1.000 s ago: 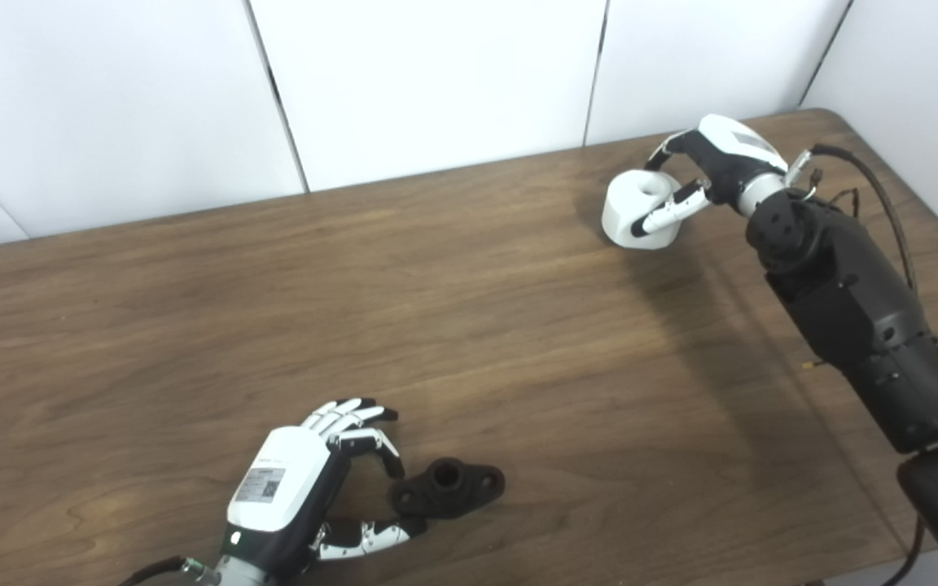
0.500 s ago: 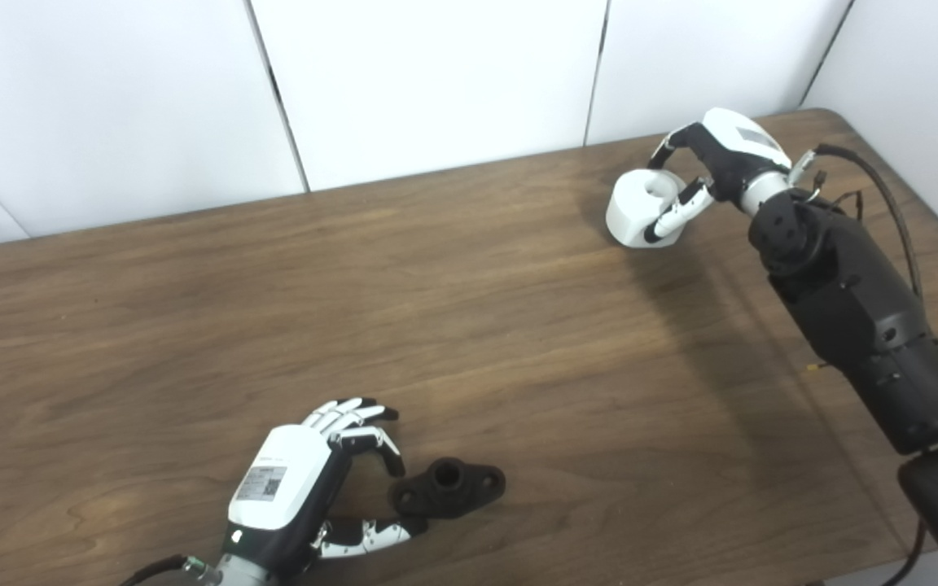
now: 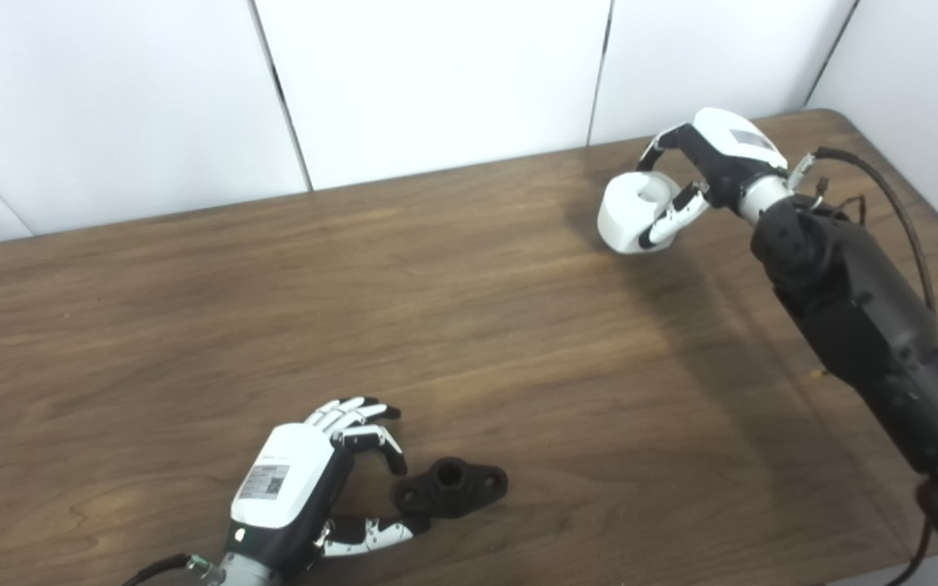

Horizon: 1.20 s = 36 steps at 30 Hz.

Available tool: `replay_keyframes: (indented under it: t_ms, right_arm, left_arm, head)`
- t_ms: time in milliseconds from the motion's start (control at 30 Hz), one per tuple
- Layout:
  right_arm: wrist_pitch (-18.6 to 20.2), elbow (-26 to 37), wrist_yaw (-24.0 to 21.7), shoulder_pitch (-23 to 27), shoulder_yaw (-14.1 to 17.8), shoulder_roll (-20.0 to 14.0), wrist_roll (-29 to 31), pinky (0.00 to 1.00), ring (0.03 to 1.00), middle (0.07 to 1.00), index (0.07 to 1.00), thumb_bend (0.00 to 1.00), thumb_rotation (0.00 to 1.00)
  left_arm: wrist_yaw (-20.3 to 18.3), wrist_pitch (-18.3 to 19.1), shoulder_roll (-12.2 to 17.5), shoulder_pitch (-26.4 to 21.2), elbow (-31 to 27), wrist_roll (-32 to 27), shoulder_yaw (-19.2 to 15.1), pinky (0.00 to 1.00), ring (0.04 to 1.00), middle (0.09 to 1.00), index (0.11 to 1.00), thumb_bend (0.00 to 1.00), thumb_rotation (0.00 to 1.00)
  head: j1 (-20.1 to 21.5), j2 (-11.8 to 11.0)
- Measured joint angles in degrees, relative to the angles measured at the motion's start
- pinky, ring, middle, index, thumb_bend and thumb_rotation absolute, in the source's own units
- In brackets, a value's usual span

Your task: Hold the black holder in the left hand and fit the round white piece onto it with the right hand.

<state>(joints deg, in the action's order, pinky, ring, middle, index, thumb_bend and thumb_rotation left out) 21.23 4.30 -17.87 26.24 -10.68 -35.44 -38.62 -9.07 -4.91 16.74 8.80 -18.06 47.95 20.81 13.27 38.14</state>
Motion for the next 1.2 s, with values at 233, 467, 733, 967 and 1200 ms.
replay_keyframes:
  t_ms: [233, 467, 733, 967, 1200]
  right_arm:
    - [3.6, 15.7, -8.7, -0.4, -1.1, -0.9, -3.2, 0.89, 0.903, 0.791, 0.485, 0.52, 0.14]
    - [5.3, 26.6, -18.0, -4.2, -1.2, 1.9, -3.7, 0.94, 0.916, 0.800, 0.484, 0.52, 0.14]
    - [5.0, 33.3, -24.3, -5.3, -4.0, 4.2, -6.2, 0.94, 0.912, 0.793, 0.483, 0.52, 0.14]
    - [3.6, 36.6, -26.8, -7.2, -6.0, 7.5, -6.3, 0.93, 0.904, 0.789, 0.483, 0.52, 0.14]
    - [2.9, 38.0, -29.5, -7.9, -6.2, 7.9, -7.1, 0.92, 0.898, 0.782, 0.482, 0.52, 0.14]
  left_arm:
    - [-0.2, 0.4, -0.9, -0.2, 0.0, 1.2, 0.2, 0.85, 0.866, 0.808, 0.489, 0.52, 0.05]
    - [-0.3, 1.2, -1.6, -0.2, 0.0, 2.0, 0.3, 0.85, 0.865, 0.807, 0.489, 0.52, 0.05]
    - [-0.4, 2.2, -2.6, -0.2, -0.1, 3.0, 0.7, 0.86, 0.873, 0.815, 0.490, 0.52, 0.05]
    - [-0.8, 3.7, -3.2, -0.4, -0.4, 3.9, 1.4, 0.87, 0.877, 0.818, 0.490, 0.52, 0.05]
    - [-0.8, 4.6, -3.4, -0.6, -0.6, 4.2, 1.8, 0.86, 0.875, 0.816, 0.490, 0.52, 0.05]
  head:
    - [-1.7, 0.4]
    - [-4.4, 1.7]
    - [-7.0, 3.2]
    - [-8.2, 4.4]
    - [-9.0, 5.9]
